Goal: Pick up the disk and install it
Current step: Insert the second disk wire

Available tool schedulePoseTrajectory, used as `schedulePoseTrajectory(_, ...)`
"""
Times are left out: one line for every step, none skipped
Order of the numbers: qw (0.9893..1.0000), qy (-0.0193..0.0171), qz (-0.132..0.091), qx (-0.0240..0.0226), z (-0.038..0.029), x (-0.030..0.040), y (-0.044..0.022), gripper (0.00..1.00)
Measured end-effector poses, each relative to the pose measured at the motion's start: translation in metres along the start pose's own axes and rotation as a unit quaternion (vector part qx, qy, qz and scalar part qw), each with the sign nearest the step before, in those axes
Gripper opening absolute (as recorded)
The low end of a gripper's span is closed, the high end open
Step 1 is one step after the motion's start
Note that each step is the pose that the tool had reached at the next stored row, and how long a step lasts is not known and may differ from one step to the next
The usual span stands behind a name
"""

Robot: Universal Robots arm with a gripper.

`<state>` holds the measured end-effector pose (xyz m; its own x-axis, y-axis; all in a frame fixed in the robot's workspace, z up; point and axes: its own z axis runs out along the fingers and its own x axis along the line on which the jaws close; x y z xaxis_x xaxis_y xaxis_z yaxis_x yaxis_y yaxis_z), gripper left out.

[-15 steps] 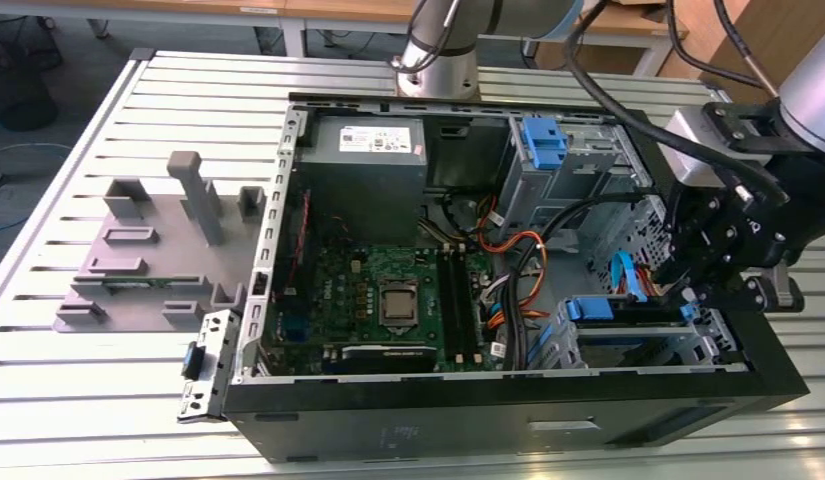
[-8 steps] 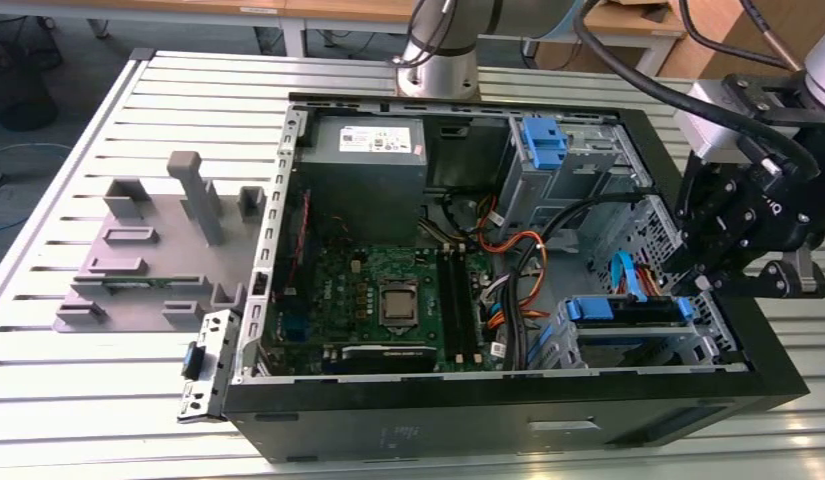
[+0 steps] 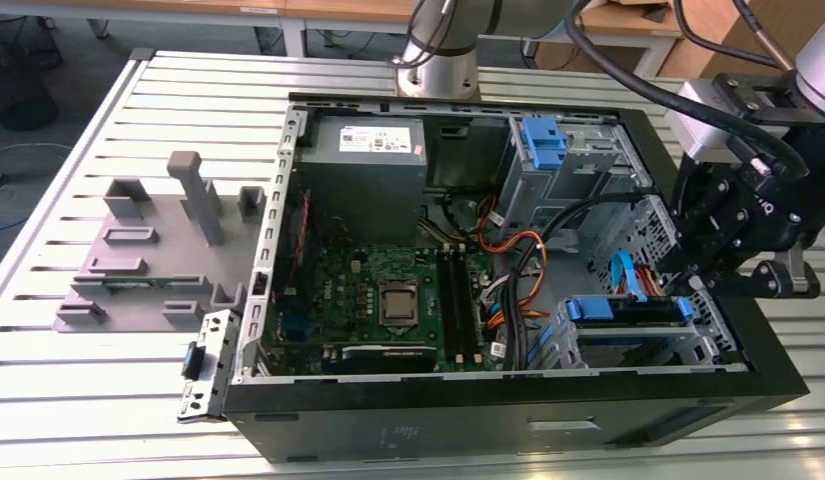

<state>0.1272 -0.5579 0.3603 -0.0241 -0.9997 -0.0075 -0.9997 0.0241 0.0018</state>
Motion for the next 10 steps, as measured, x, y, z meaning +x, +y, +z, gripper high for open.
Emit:
schedulePoseTrajectory(1.0, 0.0, 0.0, 0.0, 0.0, 0.0001, 0.0007, 0.3)
schedulePoseTrajectory(1.0, 0.0001, 0.0, 0.0, -0.0002, 0.0001, 0.0007, 0.3)
schedulePoseTrajectory(1.0, 0.0002, 0.0, 0.0, -0.0012, 0.0, 0.0007, 0.3)
schedulePoseTrajectory(1.0, 0.0001, 0.0, 0.0, -0.0028, 0.0, 0.0007, 0.3)
schedulePoseTrajectory(1.0, 0.0001, 0.0, 0.0, -0.0044, 0.0, 0.0007, 0.3)
schedulePoseTrajectory(1.0, 0.0, 0.0, 0.0, -0.0051, 0.0, 0.0007, 0.3)
schedulePoseTrajectory(1.0, -0.0001, 0.0, 0.0, -0.005, 0.0, 0.0007, 0.3)
schedulePoseTrajectory(1.0, -0.0001, 0.0, 0.0, -0.005, 0.0, 0.0007, 0.3)
schedulePoseTrajectory(1.0, 0.0, 0.0, 0.0, -0.0055, 0.0, 0.0007, 0.3)
schedulePoseTrajectory(1.0, 0.0, 0.0, 0.0, -0.0058, 0.0, 0.0007, 0.3)
